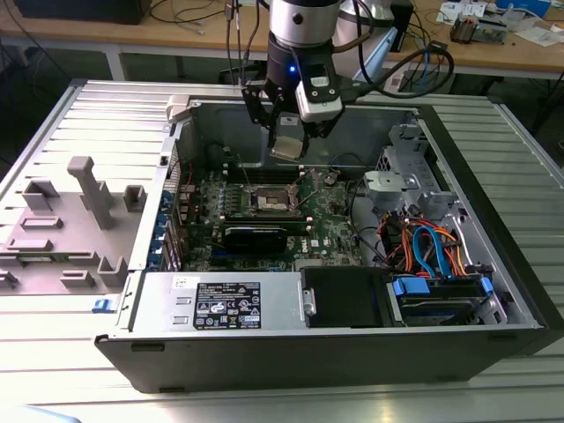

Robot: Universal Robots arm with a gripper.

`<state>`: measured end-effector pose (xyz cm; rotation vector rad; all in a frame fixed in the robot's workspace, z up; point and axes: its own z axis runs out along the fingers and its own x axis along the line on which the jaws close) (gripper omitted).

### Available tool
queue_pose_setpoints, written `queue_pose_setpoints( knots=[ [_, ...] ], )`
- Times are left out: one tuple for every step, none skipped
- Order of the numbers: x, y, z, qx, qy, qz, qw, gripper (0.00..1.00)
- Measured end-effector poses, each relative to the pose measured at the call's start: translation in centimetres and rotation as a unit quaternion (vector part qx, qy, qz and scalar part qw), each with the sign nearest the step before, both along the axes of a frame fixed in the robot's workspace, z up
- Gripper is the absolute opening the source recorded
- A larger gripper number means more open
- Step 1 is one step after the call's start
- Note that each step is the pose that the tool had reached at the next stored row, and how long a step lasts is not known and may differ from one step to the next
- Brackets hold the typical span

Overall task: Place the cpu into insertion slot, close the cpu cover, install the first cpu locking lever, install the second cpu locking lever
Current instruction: 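Place the cpu into insertion slot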

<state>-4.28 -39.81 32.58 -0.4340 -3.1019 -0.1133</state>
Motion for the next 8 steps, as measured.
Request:
queue_pose_setpoints(
  knots=[
    [0.00, 0.00, -0.02, 0.0000, 0.0000, -0.004, 0.99999, 0.55],
    [0.00, 0.00, -0.02, 0.0000, 0.0000, -0.007, 0.99998, 0.55],
    [0.00, 0.00, -0.03, 0.0000, 0.0000, -0.009, 0.99996, 0.55],
    [0.00, 0.00, -0.04, 0.0000, 0.0000, -0.012, 0.99992, 0.55],
    [0.00, 0.00, -0.04, 0.0000, 0.0000, -0.014, 0.99990, 0.55],
    [0.00, 0.00, -0.05, 0.0000, 0.0000, -0.017, 0.99985, 0.55],
    [0.00, 0.00, -0.06, 0.0000, 0.0000, -0.020, 0.99980, 0.55],
    [0.00, 0.00, -0.06, 0.0000, 0.0000, -0.023, 0.99974, 0.55]
  ],
)
